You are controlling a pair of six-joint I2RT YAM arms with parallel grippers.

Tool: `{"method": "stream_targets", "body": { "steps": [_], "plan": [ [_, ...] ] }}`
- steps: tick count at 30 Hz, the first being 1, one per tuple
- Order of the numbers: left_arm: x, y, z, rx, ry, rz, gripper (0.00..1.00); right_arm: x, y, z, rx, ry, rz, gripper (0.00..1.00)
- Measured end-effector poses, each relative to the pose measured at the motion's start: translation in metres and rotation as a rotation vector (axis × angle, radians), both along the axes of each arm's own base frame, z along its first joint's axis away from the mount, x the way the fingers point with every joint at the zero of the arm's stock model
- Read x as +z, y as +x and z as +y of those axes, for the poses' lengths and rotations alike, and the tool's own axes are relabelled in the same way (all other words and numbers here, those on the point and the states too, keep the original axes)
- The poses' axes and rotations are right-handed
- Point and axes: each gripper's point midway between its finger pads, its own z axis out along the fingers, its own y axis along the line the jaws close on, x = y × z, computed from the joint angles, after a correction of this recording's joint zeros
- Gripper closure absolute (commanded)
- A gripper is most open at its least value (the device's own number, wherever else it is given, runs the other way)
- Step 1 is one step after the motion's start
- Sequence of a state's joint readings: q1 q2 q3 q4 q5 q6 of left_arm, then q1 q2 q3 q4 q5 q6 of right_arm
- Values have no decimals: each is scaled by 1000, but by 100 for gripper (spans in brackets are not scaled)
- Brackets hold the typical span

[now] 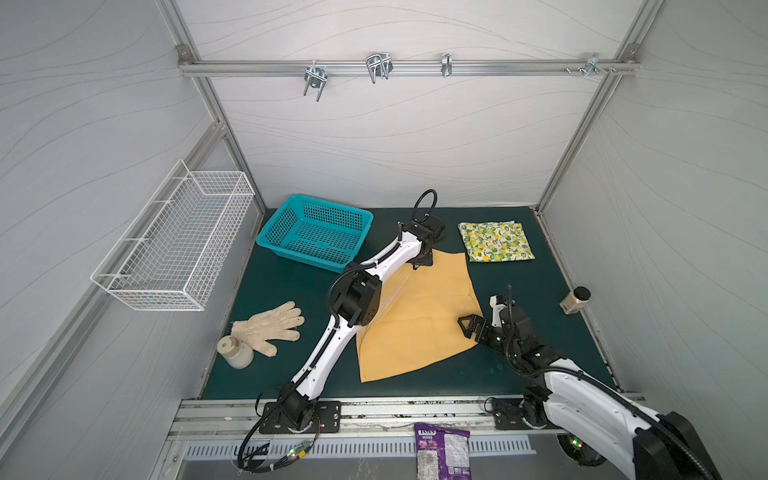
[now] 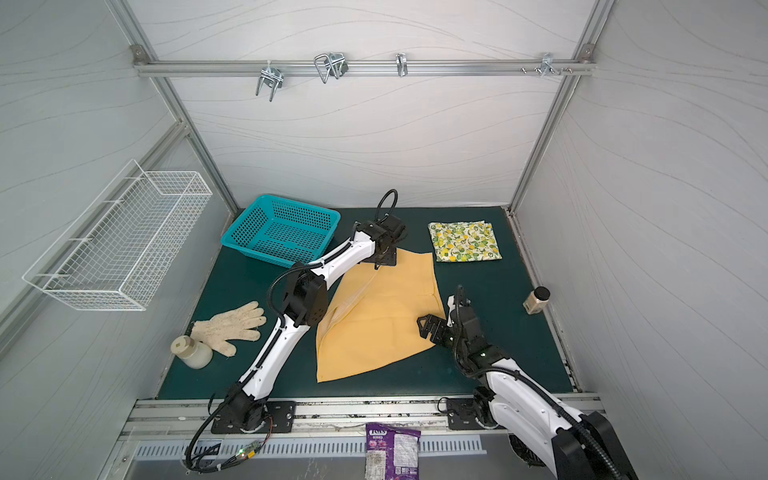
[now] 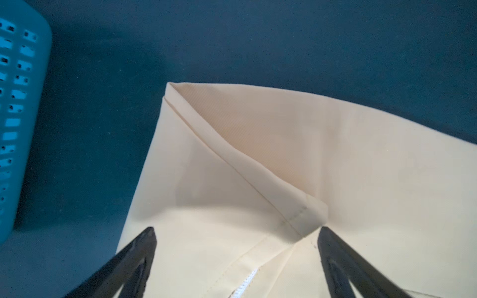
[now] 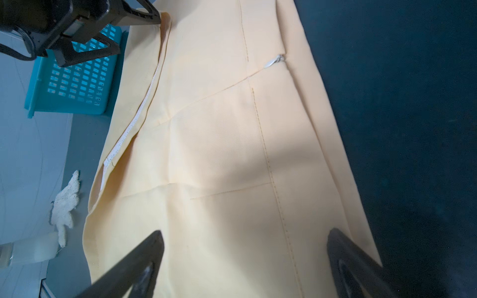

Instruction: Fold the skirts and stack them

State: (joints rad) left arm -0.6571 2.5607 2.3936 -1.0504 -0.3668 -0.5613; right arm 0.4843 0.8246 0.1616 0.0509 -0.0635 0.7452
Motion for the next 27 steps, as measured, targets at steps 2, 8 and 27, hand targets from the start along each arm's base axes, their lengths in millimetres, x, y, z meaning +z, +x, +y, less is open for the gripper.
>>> {"method": "stream_targets", "body": {
  "steps": [2,8,27],
  "plan": [
    [0,0,-3,-4,-9,-2,3,0,0,0,0,1,-2,1],
    [-10,-3,-2,-7,2,12,3,0,0,0,-4,6,2,1],
    [-9,3,31,25,125,-6,12,0,-1,0,-3,15,-5,1]
  ]
}}
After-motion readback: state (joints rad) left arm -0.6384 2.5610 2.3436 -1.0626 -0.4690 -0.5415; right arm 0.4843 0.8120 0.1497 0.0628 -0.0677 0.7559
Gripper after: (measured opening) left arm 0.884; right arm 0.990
